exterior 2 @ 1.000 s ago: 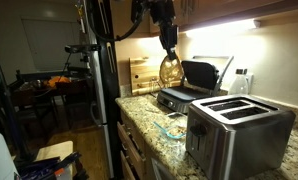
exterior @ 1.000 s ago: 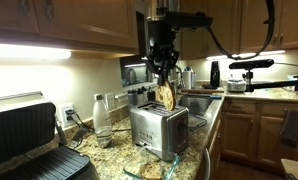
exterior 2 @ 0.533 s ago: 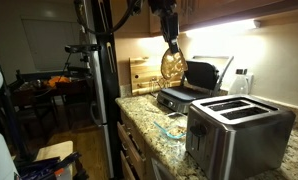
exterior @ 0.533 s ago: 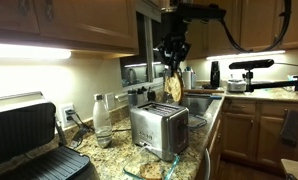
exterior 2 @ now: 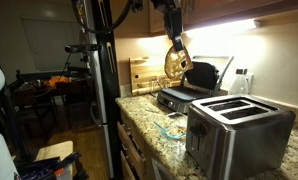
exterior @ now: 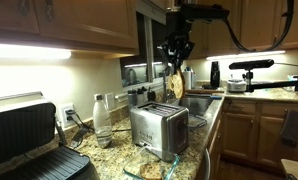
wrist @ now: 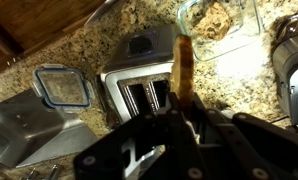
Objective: Put the bread inside the toaster
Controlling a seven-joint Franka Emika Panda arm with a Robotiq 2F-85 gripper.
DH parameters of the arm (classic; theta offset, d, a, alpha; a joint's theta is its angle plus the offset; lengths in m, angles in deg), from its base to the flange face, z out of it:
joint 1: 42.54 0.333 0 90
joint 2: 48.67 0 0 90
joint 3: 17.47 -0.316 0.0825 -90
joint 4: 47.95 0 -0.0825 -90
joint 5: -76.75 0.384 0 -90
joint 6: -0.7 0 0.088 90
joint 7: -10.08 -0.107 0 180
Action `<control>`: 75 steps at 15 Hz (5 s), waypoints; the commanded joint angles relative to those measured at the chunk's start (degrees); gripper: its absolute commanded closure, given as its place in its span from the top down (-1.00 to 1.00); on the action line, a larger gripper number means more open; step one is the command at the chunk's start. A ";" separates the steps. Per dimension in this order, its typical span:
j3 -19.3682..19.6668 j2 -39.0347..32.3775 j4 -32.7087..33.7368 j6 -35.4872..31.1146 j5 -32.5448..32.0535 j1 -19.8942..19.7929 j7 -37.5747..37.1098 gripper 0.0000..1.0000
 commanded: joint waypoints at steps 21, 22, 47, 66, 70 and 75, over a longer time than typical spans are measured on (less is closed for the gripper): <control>3.80 -6.73 7.46 -1.50 1.82 -0.06 2.94 -0.93; 3.95 -6.64 7.48 -1.49 1.97 -0.04 3.60 -0.93; 4.99 -14.32 16.31 1.55 3.89 0.28 14.37 -0.93; 7.12 -22.19 23.92 6.73 1.61 0.44 12.17 -0.93; 7.28 -23.53 24.82 7.21 1.89 0.58 12.17 -0.93; 7.45 -24.05 23.90 5.93 2.06 0.64 12.35 -0.93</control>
